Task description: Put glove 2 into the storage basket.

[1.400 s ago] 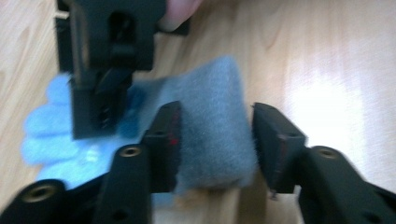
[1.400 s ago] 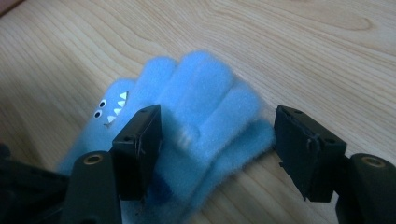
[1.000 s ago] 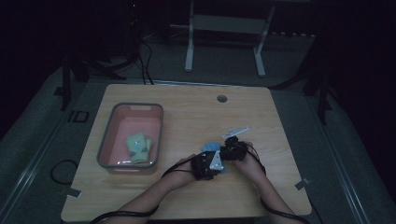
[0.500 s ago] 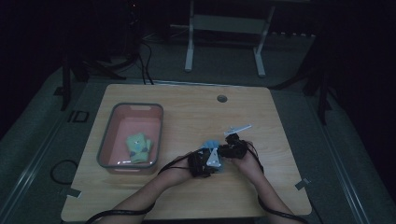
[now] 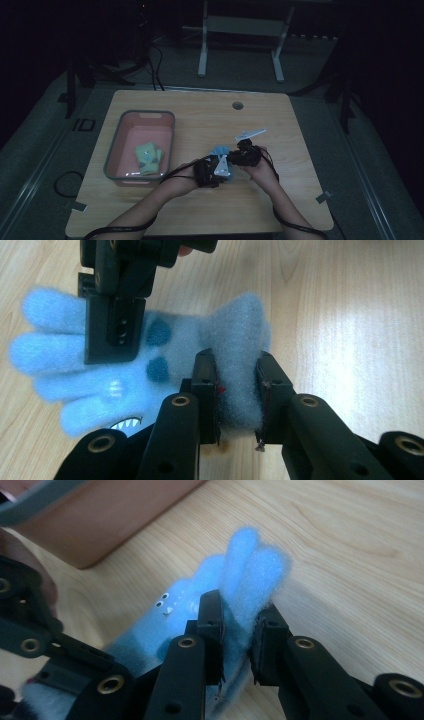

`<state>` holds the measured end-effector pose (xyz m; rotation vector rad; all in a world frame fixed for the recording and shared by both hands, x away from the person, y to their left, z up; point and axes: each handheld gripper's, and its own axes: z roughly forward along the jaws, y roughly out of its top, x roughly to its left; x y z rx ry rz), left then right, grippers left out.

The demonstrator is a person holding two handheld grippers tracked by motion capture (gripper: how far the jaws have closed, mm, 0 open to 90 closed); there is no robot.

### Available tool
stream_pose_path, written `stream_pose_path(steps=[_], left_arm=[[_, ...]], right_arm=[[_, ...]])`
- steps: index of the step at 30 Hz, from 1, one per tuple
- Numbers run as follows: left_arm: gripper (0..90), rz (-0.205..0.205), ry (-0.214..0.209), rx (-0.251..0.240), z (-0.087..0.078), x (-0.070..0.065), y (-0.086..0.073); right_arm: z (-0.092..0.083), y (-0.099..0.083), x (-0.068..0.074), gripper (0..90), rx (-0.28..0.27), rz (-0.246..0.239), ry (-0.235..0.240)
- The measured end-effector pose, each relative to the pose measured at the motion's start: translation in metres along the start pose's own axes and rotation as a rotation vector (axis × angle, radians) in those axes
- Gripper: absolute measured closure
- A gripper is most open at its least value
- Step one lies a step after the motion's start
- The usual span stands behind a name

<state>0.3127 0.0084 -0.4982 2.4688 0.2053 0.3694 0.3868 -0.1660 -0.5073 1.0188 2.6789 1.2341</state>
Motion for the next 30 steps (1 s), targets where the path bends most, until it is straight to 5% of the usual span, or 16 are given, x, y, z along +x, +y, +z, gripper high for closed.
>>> stream_pose_path(steps=[17,30], left_arm=[[75.7,0.038,0.036,0.017,-0.041,0.01,-0.001],[75.6,0.017,0.069,0.047,-0.072,0.019,-0.016]], right_arm=[[-0.006,0.036,0.023,78.3,-0.041,-0.054,0.026],[0.009,0.066,0.042,78.3,-0.039,-0.086,0.051]])
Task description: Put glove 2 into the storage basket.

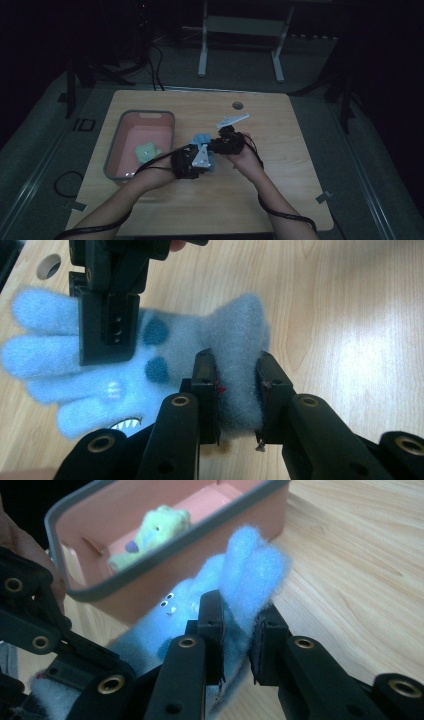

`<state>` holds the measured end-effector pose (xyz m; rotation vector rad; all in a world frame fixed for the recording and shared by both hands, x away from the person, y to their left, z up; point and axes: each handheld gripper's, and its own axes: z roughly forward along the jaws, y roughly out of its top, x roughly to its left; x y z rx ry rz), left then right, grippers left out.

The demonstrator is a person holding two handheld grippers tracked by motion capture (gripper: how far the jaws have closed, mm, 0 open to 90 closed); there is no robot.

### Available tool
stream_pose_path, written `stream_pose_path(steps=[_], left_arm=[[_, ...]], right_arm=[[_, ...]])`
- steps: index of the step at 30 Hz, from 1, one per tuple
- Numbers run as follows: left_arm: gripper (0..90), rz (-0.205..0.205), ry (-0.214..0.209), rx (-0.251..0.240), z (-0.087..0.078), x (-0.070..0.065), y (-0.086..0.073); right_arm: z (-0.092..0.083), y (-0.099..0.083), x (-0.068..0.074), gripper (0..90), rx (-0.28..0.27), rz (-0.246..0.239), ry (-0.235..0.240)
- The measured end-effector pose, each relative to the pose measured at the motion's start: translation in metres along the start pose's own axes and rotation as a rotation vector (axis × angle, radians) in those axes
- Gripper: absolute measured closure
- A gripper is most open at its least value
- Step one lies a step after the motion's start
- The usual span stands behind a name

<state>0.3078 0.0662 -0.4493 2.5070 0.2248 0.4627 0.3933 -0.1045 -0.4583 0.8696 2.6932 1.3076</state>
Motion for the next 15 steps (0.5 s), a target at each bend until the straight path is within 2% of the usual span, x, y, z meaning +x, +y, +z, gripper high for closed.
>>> stream_pose_path(steps=[15], left_arm=[[75.7,-0.026,0.043,0.014,-0.028,0.008,-0.021]], right_arm=[[0.019,0.032,0.019,78.4,-0.015,-0.049,0.027]])
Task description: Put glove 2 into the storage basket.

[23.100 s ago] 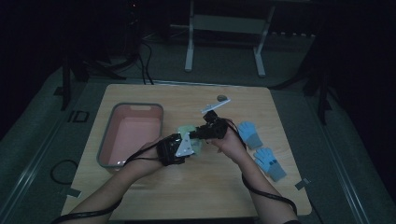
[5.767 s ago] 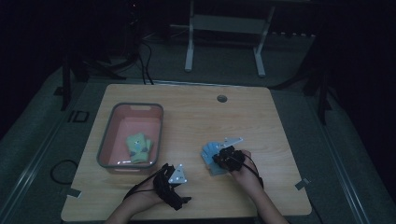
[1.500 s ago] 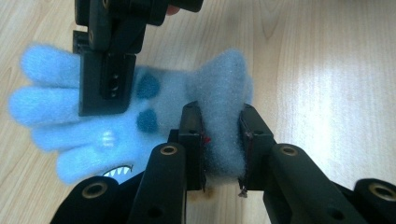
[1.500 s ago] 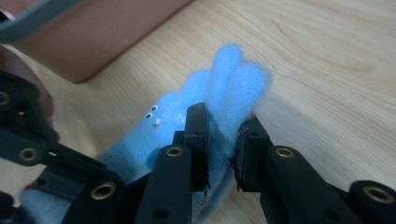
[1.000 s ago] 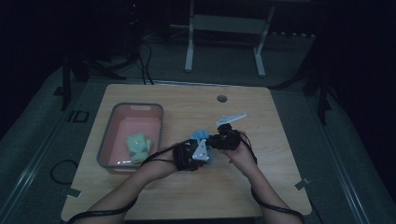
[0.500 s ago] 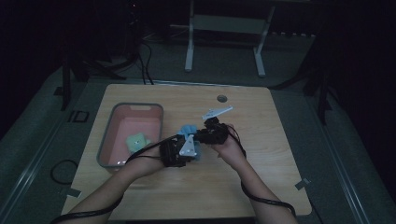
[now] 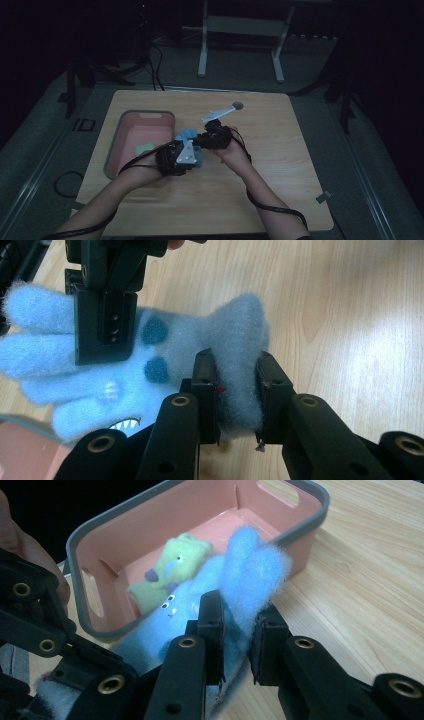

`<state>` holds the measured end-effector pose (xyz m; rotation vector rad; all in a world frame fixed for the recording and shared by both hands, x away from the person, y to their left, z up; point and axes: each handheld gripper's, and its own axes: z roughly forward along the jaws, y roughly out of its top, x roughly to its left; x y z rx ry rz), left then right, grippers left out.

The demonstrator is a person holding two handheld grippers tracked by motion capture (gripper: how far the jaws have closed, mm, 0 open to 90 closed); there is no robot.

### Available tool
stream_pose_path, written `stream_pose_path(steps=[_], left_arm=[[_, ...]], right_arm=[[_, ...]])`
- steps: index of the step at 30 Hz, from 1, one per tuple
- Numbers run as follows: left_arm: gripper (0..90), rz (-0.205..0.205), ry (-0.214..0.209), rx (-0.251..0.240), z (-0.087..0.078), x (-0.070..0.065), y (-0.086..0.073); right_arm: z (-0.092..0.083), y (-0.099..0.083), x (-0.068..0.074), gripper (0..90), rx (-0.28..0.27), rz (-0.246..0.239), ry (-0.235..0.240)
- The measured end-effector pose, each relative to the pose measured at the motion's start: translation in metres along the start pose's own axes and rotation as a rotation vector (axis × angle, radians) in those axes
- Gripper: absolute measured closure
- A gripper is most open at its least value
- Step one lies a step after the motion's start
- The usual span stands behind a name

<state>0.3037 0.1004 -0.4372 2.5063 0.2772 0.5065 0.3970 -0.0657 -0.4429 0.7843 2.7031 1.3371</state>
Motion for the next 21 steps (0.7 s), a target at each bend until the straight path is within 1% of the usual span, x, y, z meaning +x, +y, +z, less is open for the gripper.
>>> stream_pose_path(steps=[3,5,7,12,13,14,15,21], left_arm=[[75.6,-0.006,0.017,0.004,-0.006,0.002,-0.005],[75.6,-0.024,0.018,-0.009,-0.009,0.004,-0.01],[75.6,-0.032,0.023,-0.007,-0.013,0.006,-0.016],[75.6,-0.051,0.034,0.01,-0.021,0.009,-0.03],[75.6,-0.051,0.034,0.01,-0.021,0.009,-0.03],[75.6,-0.062,0.039,0.012,-0.025,0.011,-0.037],[75.6,-0.073,0.043,0.013,-0.027,0.011,-0.04],[75.6,-0.103,0.058,0.033,-0.038,0.014,-0.063]], right_arm=[[0.005,0.006,0.004,78.4,-0.003,-0.004,0.007],[0.009,0.011,0.007,78.4,-0.005,-0.009,0.01],[0.013,0.016,0.01,78.4,-0.007,-0.019,0.013],[0.027,0.027,0.018,78.4,0.002,-0.029,0.032],[0.027,0.027,0.018,78.4,0.002,-0.029,0.032],[0.031,0.029,0.02,78.4,0.003,-0.034,0.032],[0.038,0.032,0.023,78.4,0.001,-0.035,0.036],[0.062,0.042,0.032,78.4,0.005,-0.031,0.068]])
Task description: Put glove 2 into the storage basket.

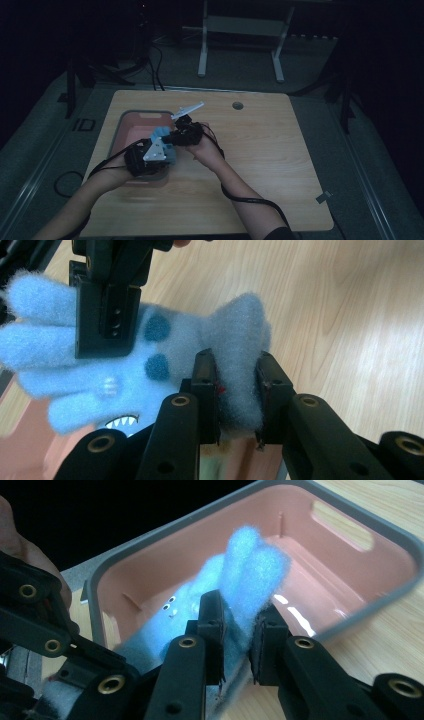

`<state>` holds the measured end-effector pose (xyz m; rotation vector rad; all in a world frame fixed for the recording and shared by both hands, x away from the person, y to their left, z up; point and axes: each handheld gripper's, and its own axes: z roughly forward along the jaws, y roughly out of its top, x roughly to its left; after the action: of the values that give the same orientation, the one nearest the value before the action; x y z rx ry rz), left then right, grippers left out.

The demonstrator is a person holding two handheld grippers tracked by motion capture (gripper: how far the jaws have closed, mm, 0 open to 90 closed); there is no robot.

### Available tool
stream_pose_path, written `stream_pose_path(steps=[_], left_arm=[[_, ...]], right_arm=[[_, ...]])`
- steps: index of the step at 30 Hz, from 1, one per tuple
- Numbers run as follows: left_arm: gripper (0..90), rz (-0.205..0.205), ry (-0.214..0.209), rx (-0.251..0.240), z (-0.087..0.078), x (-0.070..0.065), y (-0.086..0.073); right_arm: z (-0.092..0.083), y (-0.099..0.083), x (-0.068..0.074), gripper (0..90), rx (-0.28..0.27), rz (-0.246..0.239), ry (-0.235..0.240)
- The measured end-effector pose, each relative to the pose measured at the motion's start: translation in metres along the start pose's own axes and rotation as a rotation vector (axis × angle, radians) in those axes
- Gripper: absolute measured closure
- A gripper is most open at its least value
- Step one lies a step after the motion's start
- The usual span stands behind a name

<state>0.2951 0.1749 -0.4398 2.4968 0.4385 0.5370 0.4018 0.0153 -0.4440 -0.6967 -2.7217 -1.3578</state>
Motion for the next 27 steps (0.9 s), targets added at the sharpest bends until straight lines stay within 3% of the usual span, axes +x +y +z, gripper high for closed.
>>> stream_pose_path(steps=[13,27], left_arm=[[75.6,-0.053,0.004,0.037,-0.004,0.013,-0.041],[75.5,-0.083,-0.041,0.072,0.026,0.023,-0.054]], right_arm=[[0.048,0.016,0.01,78.5,0.032,0.004,0.038],[0.076,0.004,-0.006,78.3,0.092,0.053,0.013]])
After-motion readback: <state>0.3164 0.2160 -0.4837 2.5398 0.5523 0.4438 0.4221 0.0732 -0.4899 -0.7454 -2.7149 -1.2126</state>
